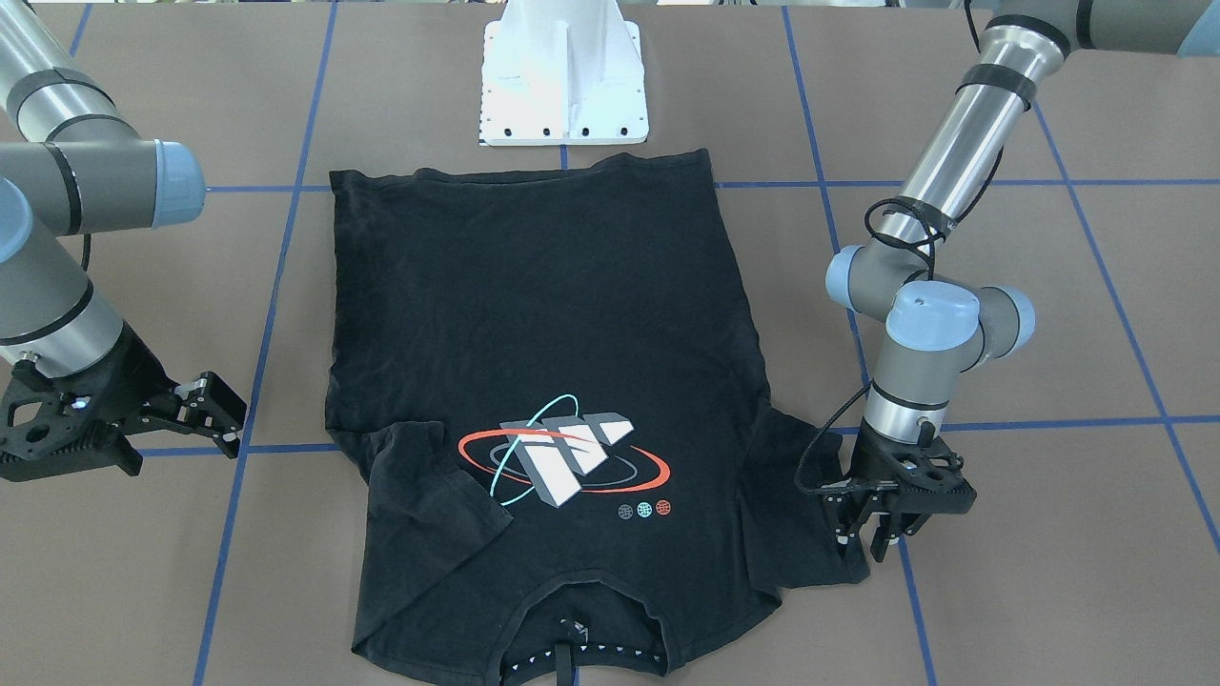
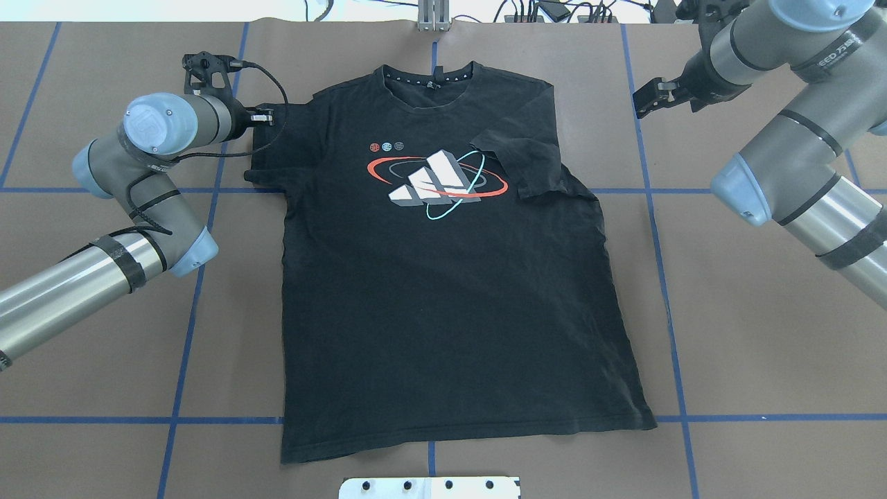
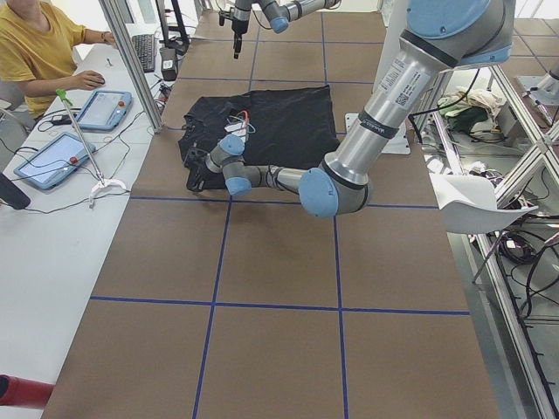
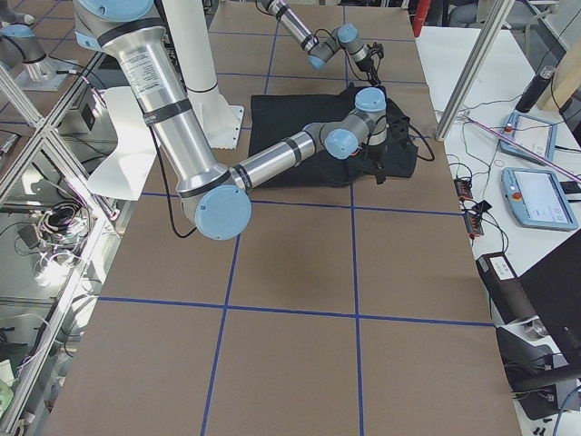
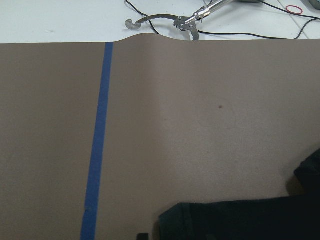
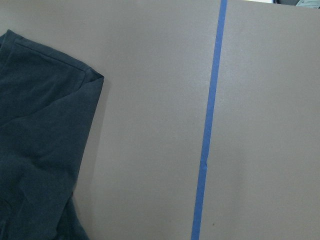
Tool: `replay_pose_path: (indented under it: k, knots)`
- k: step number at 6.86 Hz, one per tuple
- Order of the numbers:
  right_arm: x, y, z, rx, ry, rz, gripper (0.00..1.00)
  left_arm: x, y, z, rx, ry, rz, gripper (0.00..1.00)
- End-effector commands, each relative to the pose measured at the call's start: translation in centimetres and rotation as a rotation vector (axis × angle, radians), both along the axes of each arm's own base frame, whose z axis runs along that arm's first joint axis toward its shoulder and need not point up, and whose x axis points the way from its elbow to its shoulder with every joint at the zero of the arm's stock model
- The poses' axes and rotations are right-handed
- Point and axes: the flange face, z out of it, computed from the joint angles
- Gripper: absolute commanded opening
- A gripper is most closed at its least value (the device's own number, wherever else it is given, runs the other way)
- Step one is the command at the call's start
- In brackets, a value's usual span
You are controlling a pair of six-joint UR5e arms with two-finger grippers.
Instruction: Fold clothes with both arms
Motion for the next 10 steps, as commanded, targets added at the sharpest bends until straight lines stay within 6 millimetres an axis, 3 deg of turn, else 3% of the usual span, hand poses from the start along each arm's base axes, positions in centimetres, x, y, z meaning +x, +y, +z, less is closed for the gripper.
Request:
replay_pose_path:
  k: [1, 2, 7, 10]
  knots:
    - [-0.01, -0.01, -0.02, 0.000, 0.000, 0.000, 1.00, 0.03, -0.03, -0.15, 0.002, 0.002, 0.000, 0.34]
    - [-0.01, -0.01, -0.02, 0.000, 0.000, 0.000, 1.00, 0.01, 0.00, 0.05, -0.001, -0.001, 0.000, 0.29]
    - [-0.12, -0.03, 0.13, -0.002, 0.002, -0.001, 1.00, 0.10, 0.07, -0.03, 0.000, 0.000, 0.002, 0.29]
    - [-0.12, -0.03, 0.13, -0.003, 0.002, 0.000, 1.00, 0.23, 0.26, 0.18, -0.002, 0.001, 0.002, 0.00]
